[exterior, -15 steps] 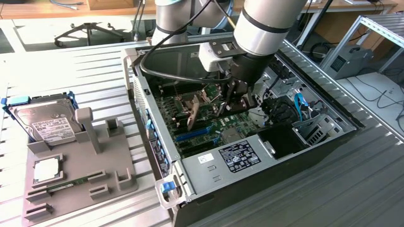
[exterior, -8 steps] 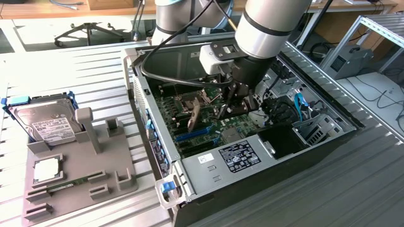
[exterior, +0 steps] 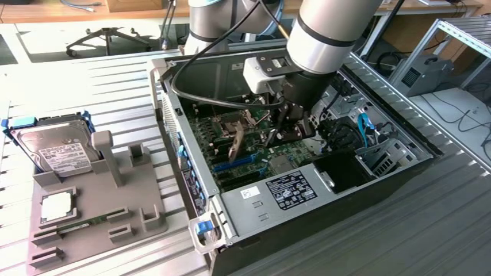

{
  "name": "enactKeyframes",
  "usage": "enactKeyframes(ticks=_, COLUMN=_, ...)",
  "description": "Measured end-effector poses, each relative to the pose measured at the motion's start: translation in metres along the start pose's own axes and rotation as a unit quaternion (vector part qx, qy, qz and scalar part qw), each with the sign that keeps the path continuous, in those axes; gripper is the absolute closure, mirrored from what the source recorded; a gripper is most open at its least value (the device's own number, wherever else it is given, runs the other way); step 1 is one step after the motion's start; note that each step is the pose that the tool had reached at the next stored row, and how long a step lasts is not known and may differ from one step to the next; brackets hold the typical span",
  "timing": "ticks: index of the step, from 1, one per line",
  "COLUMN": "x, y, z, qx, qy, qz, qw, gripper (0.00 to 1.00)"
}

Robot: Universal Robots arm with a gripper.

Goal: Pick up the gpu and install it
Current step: 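Insert the gpu into the slot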

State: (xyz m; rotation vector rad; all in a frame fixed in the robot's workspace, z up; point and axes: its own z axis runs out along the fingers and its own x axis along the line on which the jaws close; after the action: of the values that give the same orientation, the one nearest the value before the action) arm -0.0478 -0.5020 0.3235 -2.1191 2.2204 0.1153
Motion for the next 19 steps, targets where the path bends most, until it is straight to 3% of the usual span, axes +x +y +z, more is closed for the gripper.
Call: enactKeyframes(ticks=19, x=0.0101, y=0.0023, z=0.0018, qx=0.0, qy=0.0, qz=0.0, qw=1.0, gripper=0.73)
